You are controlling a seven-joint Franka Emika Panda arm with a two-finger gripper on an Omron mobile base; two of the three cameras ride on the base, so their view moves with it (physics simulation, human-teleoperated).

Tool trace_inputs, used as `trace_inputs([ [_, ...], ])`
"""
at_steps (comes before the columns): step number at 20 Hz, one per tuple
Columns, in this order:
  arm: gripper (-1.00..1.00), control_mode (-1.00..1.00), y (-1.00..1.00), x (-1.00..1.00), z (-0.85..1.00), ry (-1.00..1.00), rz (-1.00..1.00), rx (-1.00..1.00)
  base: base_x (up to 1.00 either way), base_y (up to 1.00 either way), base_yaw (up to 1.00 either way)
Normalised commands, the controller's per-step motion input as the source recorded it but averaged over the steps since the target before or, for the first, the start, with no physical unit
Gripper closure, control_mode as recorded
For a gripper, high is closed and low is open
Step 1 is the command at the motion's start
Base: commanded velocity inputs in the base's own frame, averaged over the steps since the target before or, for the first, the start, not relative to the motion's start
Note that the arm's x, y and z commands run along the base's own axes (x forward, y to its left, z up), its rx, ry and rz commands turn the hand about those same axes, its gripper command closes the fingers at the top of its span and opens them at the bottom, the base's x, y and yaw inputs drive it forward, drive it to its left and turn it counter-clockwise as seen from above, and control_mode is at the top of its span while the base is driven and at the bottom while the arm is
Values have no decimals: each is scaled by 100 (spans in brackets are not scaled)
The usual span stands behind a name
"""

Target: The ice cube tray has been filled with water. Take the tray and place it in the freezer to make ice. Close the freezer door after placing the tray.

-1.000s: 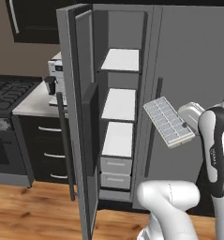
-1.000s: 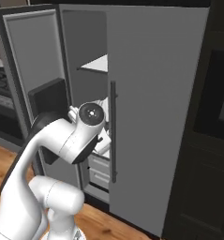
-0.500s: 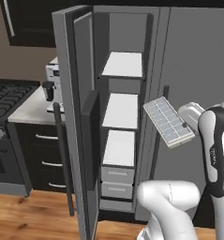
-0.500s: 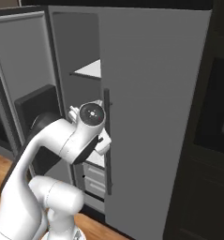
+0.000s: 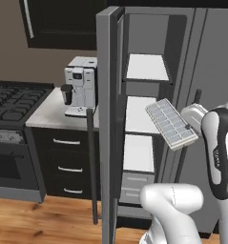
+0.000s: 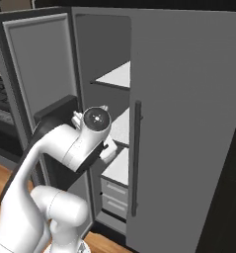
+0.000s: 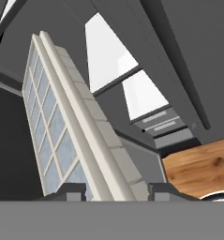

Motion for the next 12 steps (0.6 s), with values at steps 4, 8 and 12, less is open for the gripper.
trace_inputs([
  [4,100,100,0,0,0,0,0,0,2,1,0],
  [8,100,100,0,0,0,0,0,0,0,-12,0],
  [12,100,100,0,0,0,0,0,0,4,0,0],
])
